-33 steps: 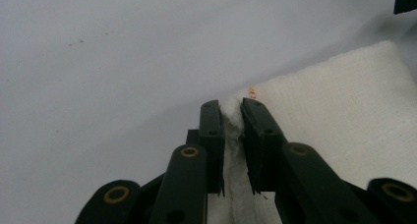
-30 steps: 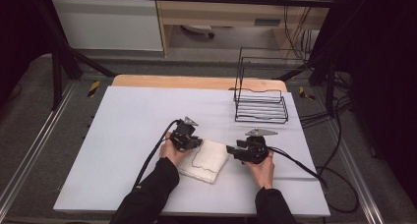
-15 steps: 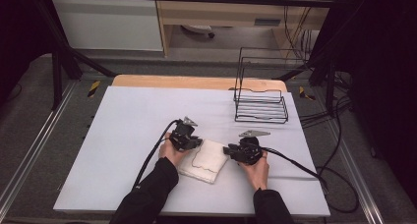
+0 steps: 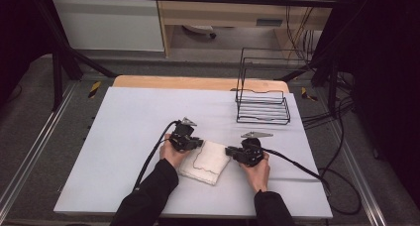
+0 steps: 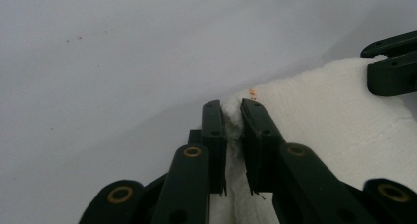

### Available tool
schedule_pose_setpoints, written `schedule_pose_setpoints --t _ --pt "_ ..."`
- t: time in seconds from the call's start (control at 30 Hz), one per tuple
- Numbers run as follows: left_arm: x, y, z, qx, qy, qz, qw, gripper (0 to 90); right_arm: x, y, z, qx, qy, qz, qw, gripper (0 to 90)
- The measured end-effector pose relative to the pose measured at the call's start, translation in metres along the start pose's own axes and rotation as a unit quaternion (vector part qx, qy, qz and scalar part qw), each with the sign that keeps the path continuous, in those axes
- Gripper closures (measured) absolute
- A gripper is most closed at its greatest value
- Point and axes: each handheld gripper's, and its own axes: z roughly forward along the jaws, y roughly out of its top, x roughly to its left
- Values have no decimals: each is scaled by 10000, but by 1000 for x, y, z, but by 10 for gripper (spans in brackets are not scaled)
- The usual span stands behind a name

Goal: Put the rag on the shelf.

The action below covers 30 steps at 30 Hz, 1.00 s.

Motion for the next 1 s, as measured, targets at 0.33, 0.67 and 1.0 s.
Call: schedule_pose_setpoints --t 0.33,0.67,1.0 --pt "-2 0 -19 -371 -50 33 9993 818 3 4 -11 -327 155 -27 9993 806" --pt "-4 -2 -45 -806 -101 46 9967 822 18 13 -24 -698 221 -399 9965 810" --pt "-12 -4 -65 -1223 -194 20 9923 824 26 20 -38 -970 222 -633 9930 810"
